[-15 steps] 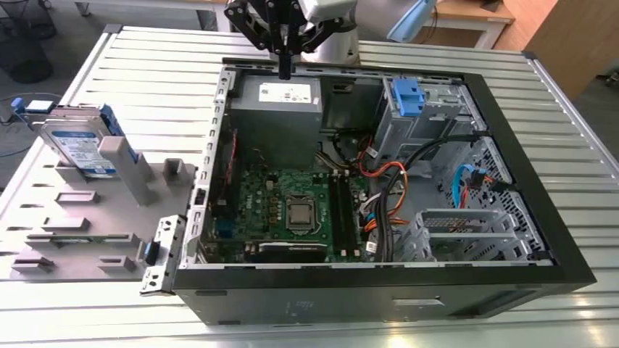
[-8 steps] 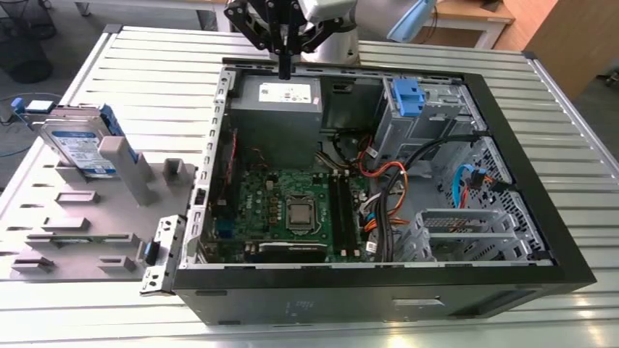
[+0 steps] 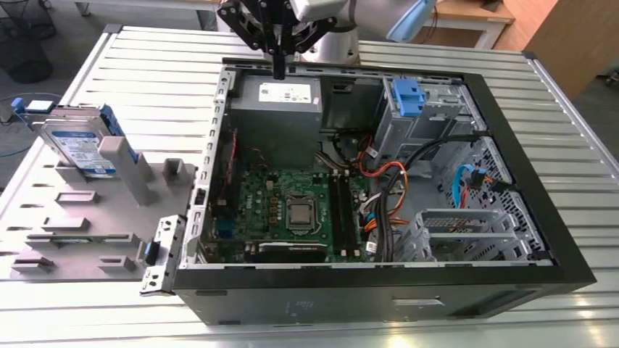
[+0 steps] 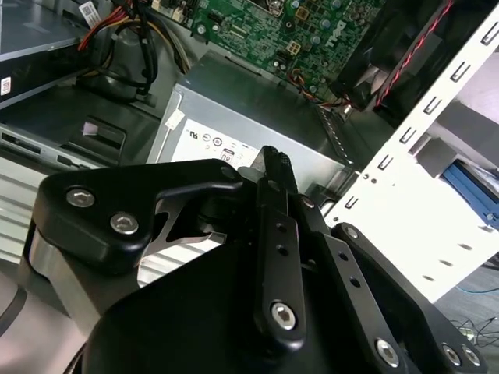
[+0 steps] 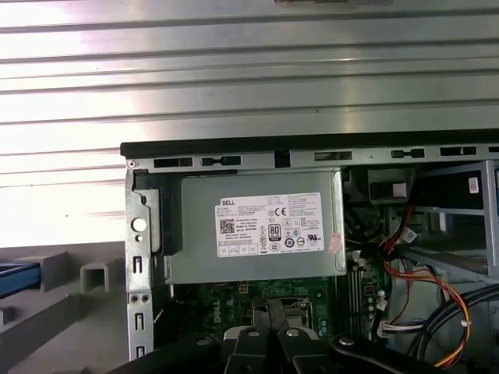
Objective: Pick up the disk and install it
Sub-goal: 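Reach for the disk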
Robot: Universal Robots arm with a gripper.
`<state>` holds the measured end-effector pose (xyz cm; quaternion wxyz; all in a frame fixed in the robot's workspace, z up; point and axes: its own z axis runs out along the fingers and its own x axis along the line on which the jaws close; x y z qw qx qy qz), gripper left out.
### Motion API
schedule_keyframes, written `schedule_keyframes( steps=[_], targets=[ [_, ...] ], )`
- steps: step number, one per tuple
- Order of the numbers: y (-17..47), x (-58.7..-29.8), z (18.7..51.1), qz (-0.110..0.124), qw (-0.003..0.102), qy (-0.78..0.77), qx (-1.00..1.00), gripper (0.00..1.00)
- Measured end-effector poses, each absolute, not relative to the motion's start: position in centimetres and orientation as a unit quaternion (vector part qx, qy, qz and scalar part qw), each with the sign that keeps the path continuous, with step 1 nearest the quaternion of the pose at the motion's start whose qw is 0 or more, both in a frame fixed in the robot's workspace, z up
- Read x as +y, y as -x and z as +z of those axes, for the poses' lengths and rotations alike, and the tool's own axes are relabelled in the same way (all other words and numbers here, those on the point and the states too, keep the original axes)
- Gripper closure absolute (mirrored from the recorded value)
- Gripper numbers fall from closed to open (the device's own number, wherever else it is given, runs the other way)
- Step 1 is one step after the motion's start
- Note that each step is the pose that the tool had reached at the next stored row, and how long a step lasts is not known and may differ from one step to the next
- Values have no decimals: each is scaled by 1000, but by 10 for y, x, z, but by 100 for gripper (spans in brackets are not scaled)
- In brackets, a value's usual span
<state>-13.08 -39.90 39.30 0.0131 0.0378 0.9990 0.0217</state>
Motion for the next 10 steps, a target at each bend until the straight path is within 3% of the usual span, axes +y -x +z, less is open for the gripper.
schedule_keyframes(
  steps=[10],
  targets=[
    [146, -399, 393, 22, 13, -38, 999, 89]
  ],
)
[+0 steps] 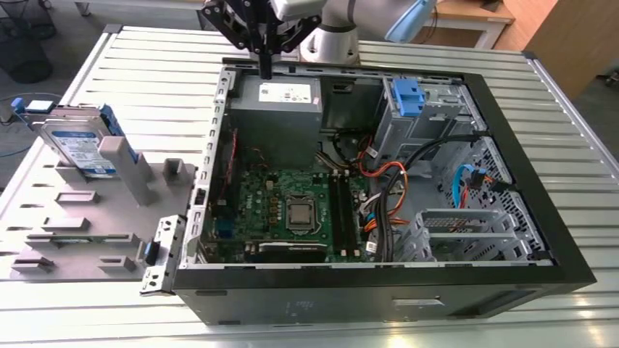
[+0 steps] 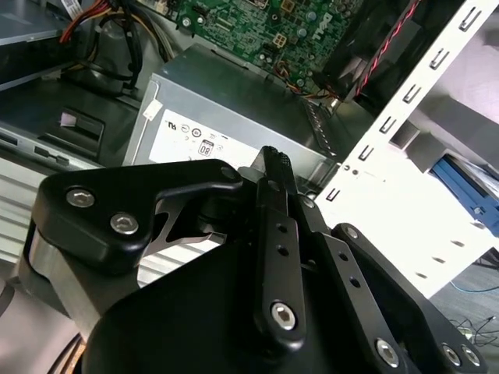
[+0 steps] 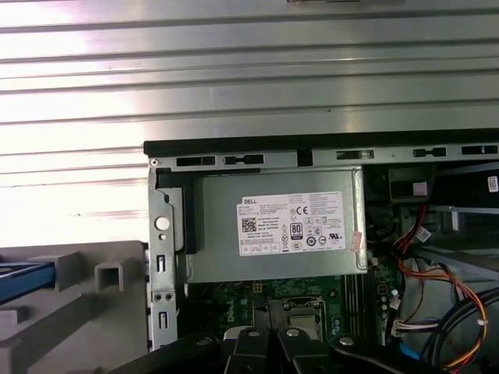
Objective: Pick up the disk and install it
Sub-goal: 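Reach for the disk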
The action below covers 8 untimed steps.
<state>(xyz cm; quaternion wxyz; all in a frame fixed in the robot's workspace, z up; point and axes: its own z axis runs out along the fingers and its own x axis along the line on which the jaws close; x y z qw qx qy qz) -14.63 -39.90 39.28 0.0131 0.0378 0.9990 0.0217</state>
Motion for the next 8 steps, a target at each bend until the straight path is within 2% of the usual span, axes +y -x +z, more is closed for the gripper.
schedule_keyframes(
  steps=[8],
  targets=[
    [148, -399, 393, 22, 13, -38, 999, 89]
  ],
)
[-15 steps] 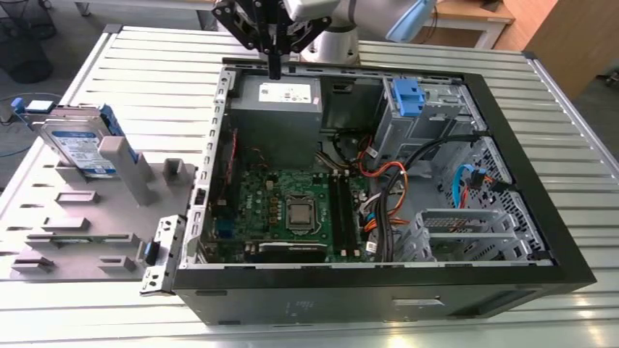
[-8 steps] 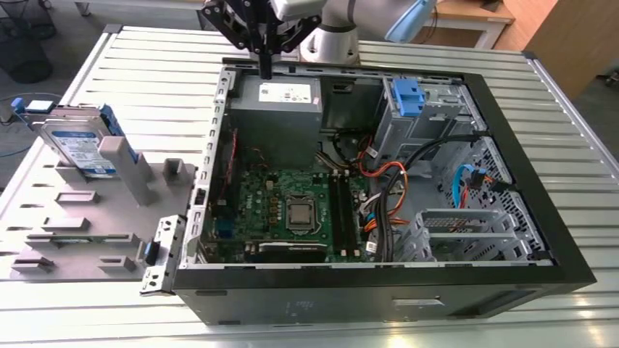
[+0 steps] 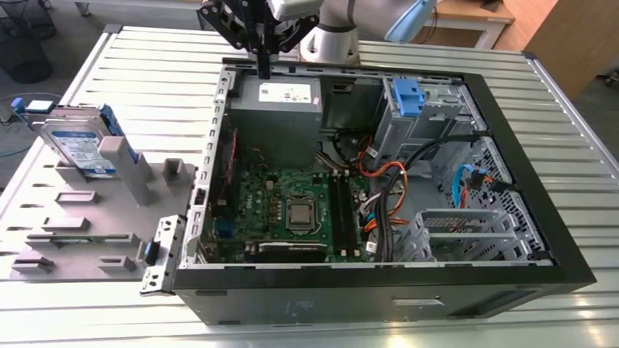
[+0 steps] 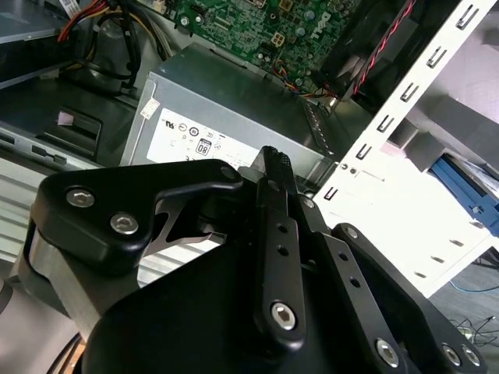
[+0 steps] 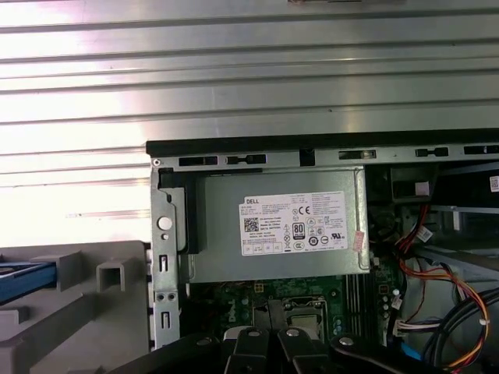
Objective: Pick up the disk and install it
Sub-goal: 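Reach for the disk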
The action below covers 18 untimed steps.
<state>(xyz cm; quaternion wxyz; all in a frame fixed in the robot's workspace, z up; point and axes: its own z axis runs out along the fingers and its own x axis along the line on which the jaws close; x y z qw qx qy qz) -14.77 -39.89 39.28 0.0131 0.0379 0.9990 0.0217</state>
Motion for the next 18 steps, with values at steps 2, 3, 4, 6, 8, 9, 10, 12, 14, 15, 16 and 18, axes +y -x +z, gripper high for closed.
schedule_keyframes(
  steps=[2, 3, 4, 6, 8, 9, 10, 12, 14, 15, 16, 18],
  targets=[
    [148, -399, 393, 22, 13, -38, 999, 89],
    [148, -399, 393, 22, 13, -38, 999, 89],
    [149, -399, 393, 22, 13, -38, 999, 89],
    [151, -399, 393, 22, 13, -38, 999, 89],
    [153, -399, 393, 22, 13, -38, 999, 89],
    [154, -399, 393, 22, 13, -38, 999, 89],
    [155, -399, 393, 22, 13, -38, 999, 89],
    [157, -399, 393, 22, 13, -38, 999, 89],
    [159, -399, 393, 22, 13, -38, 999, 89],
    [160, -399, 393, 22, 13, -38, 999, 89],
    [161, -399, 393, 22, 13, -38, 999, 89],
    [164, -399, 393, 22, 13, -38, 999, 89]
  ],
)
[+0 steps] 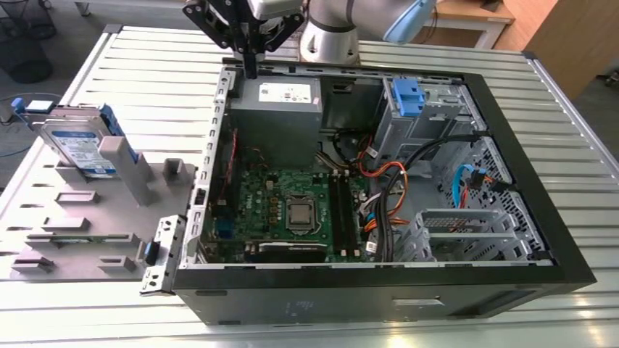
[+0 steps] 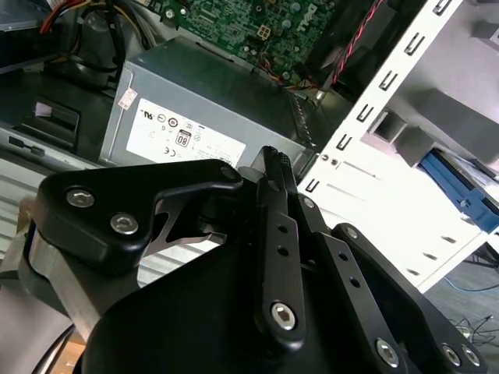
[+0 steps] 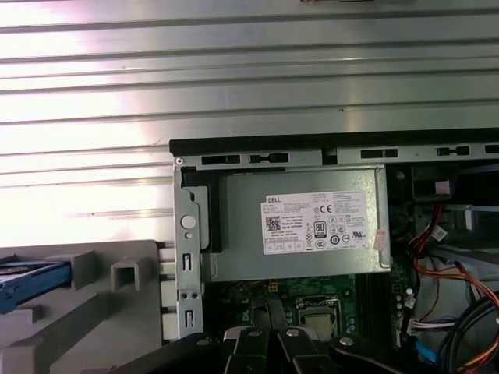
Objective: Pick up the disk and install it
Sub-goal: 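Reach for the disk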
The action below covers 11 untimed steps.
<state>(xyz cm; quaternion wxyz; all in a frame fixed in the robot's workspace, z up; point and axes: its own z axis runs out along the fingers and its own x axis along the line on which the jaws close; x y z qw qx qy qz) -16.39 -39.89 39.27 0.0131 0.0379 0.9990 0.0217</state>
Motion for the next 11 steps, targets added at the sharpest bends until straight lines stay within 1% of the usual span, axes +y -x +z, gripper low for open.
schedule_keyframes(
  steps=[11],
  targets=[
    [167, -399, 393, 22, 13, -38, 999, 89]
  ],
)
